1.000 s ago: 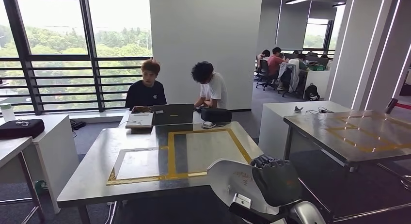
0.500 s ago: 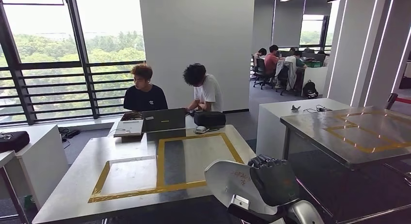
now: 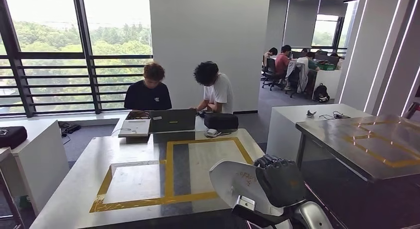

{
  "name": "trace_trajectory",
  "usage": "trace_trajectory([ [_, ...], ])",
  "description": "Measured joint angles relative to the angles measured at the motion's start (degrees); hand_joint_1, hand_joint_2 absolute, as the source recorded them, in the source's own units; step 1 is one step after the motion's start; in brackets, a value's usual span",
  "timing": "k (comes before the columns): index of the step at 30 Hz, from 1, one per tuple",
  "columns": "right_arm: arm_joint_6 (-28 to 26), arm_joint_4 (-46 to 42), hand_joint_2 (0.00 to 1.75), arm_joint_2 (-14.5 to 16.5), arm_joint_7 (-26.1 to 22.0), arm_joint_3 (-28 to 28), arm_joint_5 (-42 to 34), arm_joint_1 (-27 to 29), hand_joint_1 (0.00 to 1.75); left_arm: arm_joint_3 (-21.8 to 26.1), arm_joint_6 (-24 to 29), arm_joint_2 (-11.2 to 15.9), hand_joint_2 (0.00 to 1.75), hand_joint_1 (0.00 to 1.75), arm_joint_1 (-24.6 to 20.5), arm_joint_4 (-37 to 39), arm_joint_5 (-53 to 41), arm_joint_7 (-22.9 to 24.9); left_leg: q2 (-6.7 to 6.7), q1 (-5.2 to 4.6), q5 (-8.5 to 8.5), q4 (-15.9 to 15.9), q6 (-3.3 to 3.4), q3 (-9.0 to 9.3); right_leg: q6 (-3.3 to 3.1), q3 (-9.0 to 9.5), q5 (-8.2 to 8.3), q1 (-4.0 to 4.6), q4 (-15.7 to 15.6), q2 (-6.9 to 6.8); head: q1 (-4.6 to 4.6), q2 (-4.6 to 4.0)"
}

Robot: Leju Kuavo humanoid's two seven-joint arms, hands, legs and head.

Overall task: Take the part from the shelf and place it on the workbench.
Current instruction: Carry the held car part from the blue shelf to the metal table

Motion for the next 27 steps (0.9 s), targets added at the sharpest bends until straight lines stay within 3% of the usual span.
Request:
trace_trajectory([
  [2, 0.1, 0.0, 1.75, -0.2, 0.0, 0.0, 0.0, 0.5, 1.75, 0.0, 0.0, -0.1, 1.75, 0.00, 0.1, 0.0, 0.0, 0.1, -0.15, 0.00, -1.18, 0.0, -0.07, 1.27, 0.24, -3.33, -1.99, -0.21, 1.9, -0.01, 0.04, 0.01],
  [3, 0.1, 0.0, 1.75, -0.3, 0.0, 0.0, 0.0, 0.7, 1.75, 0.0, 0.0, -0.1, 1.75, 0.00, 0.1, 0.0, -0.1, 0.1, -0.20, 0.01, -1.84, 0.1, -0.18, 2.08, 0.21, -3.63, -1.25, -0.28, 0.2, -0.02, 0.07, 0.01],
  [4, 0.1, 0.0, 1.75, -0.4, 0.0, 0.0, 0.0, 0.8, 1.75, 0.0, 0.0, -0.1, 1.75, 0.00, 0.0, 0.0, -0.1, 0.2, -0.23, 0.01, -2.54, 0.1, -0.33, 2.96, 0.08, -3.13, 0.90, -0.31, -3.1, -0.03, 0.08, 0.01],
  [6, 0.1, -0.1, 1.75, -0.6, 0.0, 0.0, 0.0, 0.8, 1.75, 0.0, 0.0, -0.2, 1.75, 0.00, 0.0, 0.0, -0.1, 0.2, -0.28, -0.06, -3.94, 0.2, -0.78, 4.31, -0.40, -1.34, 7.52, -0.13, -11.0, -0.11, 0.10, 0.01],
  [7, 0.2, -0.1, 1.75, -0.7, 0.1, 0.0, 0.0, 0.9, 1.75, 0.0, 0.0, -0.2, 1.75, 0.00, 0.0, 0.0, -0.1, 0.2, -0.29, -0.12, -4.62, 0.1, -1.10, 4.79, -0.66, -0.65, 9.82, 0.04, -13.6, -0.11, 0.07, 0.00],
  [8, 0.2, -0.1, 1.75, -0.8, 0.1, 0.0, 0.0, 0.9, 1.75, 0.0, 0.0, -0.3, 1.75, 0.00, -0.1, 0.0, -0.1, 0.2, -0.31, -0.18, -4.98, 0.2, -1.45, 5.27, -0.96, -0.24, 11.05, 0.19, -15.2, -0.07, 0.09, 0.00],
  [11, 0.2, -0.6, 1.75, -1.0, 0.1, 0.0, 0.0, 0.9, 1.75, 0.0, 0.0, -0.3, 1.75, 0.00, -0.2, -0.1, -0.1, 0.2, -0.24, -0.21, -5.13, 0.6, -2.65, 6.42, -2.15, 1.50, 10.68, 0.06, -16.2, 0.05, 0.00, 0.01],
  [13, 0.1, -0.8, 1.75, -1.0, 0.1, 0.0, 0.0, 0.8, 1.75, 0.0, 0.0, -0.3, 1.75, 0.00, -0.3, -0.1, -0.1, 0.2, -0.10, -0.14, -5.29, 4.9, -3.21, 4.35, -2.95, 3.09, 10.24, -0.15, -16.5, 0.03, -0.15, 0.01],
  [14, 0.1, -0.8, 1.75, -1.0, 0.1, 0.0, 0.0, 0.8, 1.75, 0.0, 0.0, -0.3, 1.75, 0.00, -0.4, -0.1, -0.1, 0.2, -0.04, -0.12, -5.94, 8.7, -3.43, 2.04, -3.15, 3.64, 9.75, -0.14, -16.5, 0.03, -0.22, 0.01],
  [16, 0.1, -0.8, 1.75, -1.0, 0.1, 0.0, 0.0, 1.0, 1.75, 0.0, 0.0, -0.3, 1.75, 0.00, -0.3, -0.1, -0.1, 0.2, -0.02, -0.11, -9.17, 15.1, -3.65, -3.17, -3.25, 4.66, 8.67, -0.10, -16.5, 0.11, -0.31, 0.01],
  [17, 0.1, -0.8, 1.75, -1.0, 0.0, 0.0, 0.0, 1.2, 1.75, 0.0, 0.0, -0.3, 1.75, 0.00, -0.2, -0.1, -0.1, 0.2, -0.02, -0.11, -10.64, 16.2, -3.63, -4.91, -3.21, 5.28, 8.06, -0.08, -16.5, 0.16, -0.33, 0.01],
  [18, 0.1, -0.8, 1.75, -1.0, 0.1, 0.0, 0.0, 1.3, 1.75, 0.0, 0.0, -0.3, 1.75, 0.00, -0.1, -0.1, -0.1, 0.2, -0.01, -0.11, -10.87, 15.4, -3.50, -5.67, -3.14, 6.01, 7.43, -0.07, -16.4, 0.20, -0.34, 0.01],
  [19, 0.1, -0.8, 1.75, -1.0, 0.0, 0.0, 0.0, 1.4, 1.75, 0.0, 0.0, -0.2, 1.75, 0.00, -0.1, -0.1, -0.1, 0.2, -0.01, -0.12, -9.40, 12.9, -3.32, -5.58, -3.02, 6.82, 6.76, -0.07, -16.4, 0.22, -0.37, 0.01],
  [21, 0.2, -0.8, 1.75, -1.0, 0.0, 0.0, 0.0, 1.4, 1.75, 0.0, 0.0, -0.2, 1.75, 0.00, 0.0, -0.1, -0.1, 0.2, 0.04, -0.17, -2.71, 5.2, -2.96, -4.35, -2.66, 8.21, 5.29, 0.01, -16.1, 0.22, -0.41, 0.01],
  [23, 0.2, -0.9, 1.75, -1.0, 0.0, 0.0, 0.0, 1.4, 1.75, 0.0, 0.0, -0.2, 1.75, 0.00, 0.1, 0.0, -0.1, 0.3, 0.12, -0.31, 1.69, 0.5, -2.38, -3.35, -2.03, 9.04, 3.81, 0.24, -15.7, 0.32, -0.46, 0.01],
  [27, 0.3, -1.0, 1.75, -1.0, 0.1, 0.1, 0.0, 0.9, 1.75, 0.0, 0.0, -0.2, 1.75, 0.00, -0.1, 0.0, -0.1, 0.2, 0.08, 0.00, 1.70, 0.0, -0.82, -1.78, -0.83, 9.53, 2.72, 0.34, -13.6, 0.31, -0.31, 0.01],
])
